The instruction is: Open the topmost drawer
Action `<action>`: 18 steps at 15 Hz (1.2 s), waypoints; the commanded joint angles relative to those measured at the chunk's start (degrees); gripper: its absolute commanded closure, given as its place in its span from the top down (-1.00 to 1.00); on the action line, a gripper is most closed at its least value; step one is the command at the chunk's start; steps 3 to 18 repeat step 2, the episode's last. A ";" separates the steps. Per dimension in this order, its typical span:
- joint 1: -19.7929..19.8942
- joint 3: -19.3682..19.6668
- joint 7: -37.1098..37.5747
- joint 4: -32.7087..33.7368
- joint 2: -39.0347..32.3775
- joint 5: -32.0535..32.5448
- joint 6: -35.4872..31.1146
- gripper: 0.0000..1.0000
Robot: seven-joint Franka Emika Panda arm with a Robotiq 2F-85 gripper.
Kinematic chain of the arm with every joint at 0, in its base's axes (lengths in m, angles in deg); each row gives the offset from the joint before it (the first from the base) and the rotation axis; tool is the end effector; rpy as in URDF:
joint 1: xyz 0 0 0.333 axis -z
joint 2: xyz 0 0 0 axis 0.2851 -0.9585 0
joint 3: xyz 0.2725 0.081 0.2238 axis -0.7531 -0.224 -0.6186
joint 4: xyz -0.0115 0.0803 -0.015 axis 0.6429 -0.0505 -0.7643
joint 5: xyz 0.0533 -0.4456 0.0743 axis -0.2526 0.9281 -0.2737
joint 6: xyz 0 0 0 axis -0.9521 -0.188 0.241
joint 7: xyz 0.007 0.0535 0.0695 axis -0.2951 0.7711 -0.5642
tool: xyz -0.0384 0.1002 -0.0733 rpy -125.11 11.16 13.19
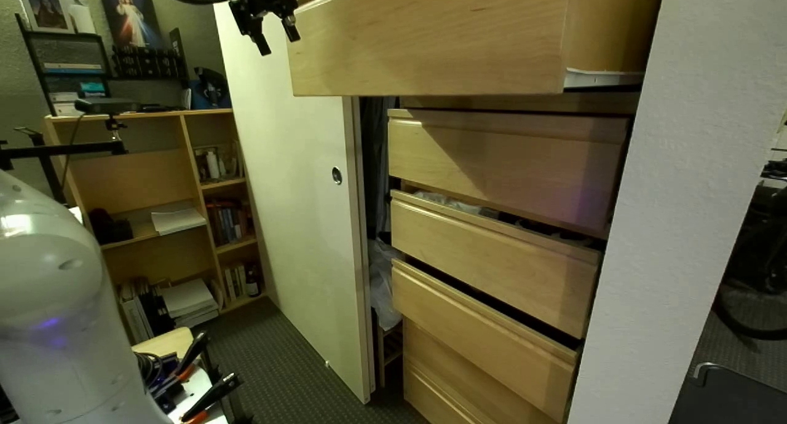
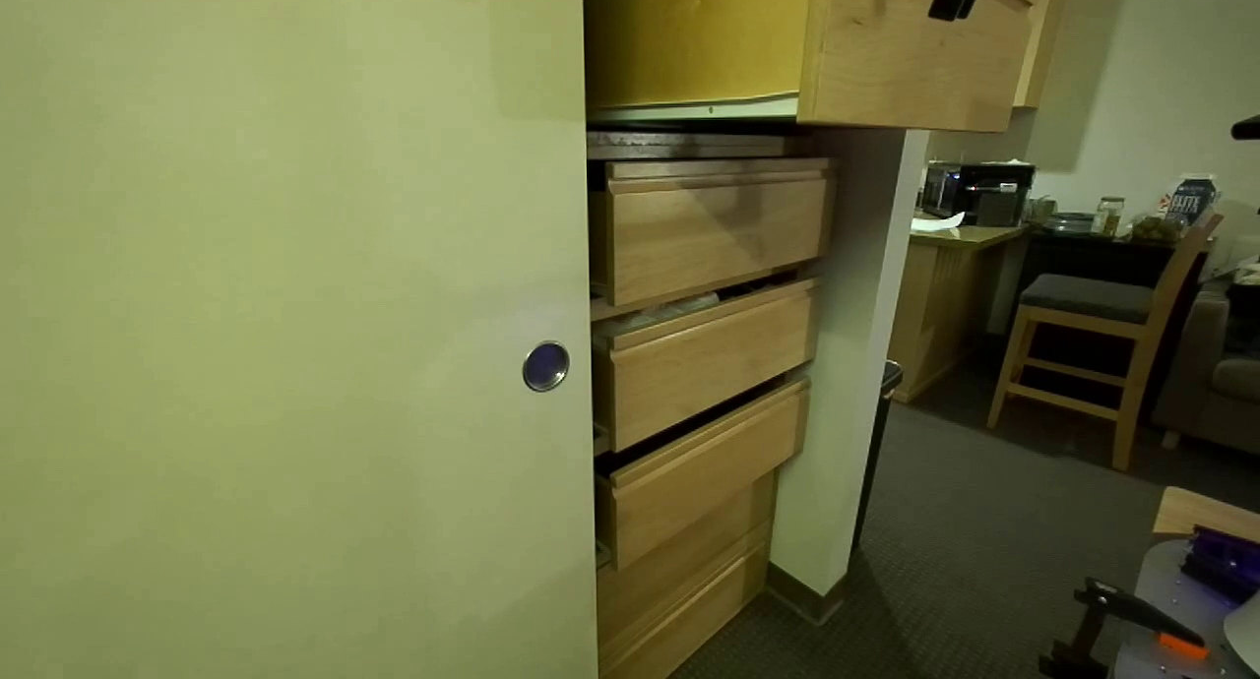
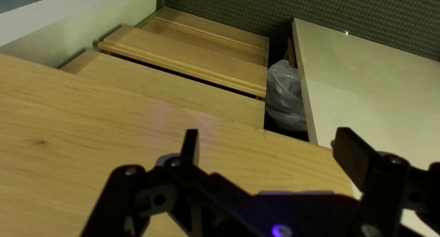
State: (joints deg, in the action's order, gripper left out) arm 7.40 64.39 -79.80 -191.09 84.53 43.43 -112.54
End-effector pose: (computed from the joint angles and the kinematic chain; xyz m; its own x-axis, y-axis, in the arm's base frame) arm 0.3801 0.1740 0.7572 0.9255 0.2430 0.2905 0.1997 -0.9648 0.1709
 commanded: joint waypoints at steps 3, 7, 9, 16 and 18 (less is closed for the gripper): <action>0.36 -0.27 -0.10 0.32 -0.14 -0.14 0.20 1.00; 0.36 -0.27 -0.10 0.32 -0.14 -0.14 0.20 1.00; 0.36 -0.27 -0.10 0.32 -0.14 -0.14 0.20 1.00; 0.36 -0.27 -0.10 0.32 -0.14 -0.14 0.20 1.00; 0.36 -0.27 -0.10 0.32 -0.14 -0.14 0.20 1.00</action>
